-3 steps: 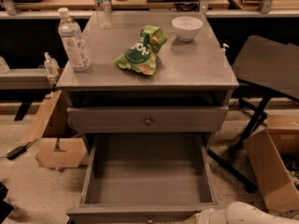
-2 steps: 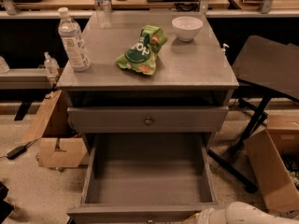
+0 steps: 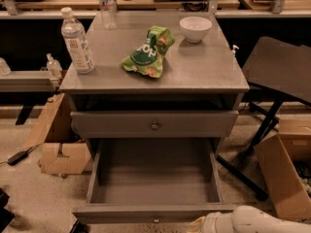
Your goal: Close middle drawer
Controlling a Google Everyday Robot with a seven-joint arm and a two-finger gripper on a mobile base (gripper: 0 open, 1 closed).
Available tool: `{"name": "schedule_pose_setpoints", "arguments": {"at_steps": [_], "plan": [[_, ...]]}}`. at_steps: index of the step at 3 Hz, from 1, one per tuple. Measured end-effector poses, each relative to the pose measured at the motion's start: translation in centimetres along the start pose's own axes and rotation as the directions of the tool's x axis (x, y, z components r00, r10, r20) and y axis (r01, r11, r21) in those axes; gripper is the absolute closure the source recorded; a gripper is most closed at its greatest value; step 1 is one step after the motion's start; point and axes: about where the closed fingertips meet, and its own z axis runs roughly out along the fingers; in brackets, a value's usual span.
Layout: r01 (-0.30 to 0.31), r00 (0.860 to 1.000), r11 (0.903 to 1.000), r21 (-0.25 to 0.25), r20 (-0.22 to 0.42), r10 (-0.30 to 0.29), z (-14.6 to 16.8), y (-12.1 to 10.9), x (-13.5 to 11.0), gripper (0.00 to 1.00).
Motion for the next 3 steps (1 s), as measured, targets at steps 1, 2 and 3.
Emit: {"name": "schedule_pose_setpoints", "arguments": {"at_steps": [1, 2, 3], "plan": [[0.039, 0.999, 0.999, 0.024, 0.013, -0.039, 1.0, -2.5, -3.0, 1.0], [0.039, 0.999, 0.999, 0.024, 0.013, -0.039, 0.8, -2.4, -2.8, 1.0], [0.087, 0.996, 0.9945, 0.058, 0.021, -0.088, 1.5, -5.5, -6.5, 1.0]]}}
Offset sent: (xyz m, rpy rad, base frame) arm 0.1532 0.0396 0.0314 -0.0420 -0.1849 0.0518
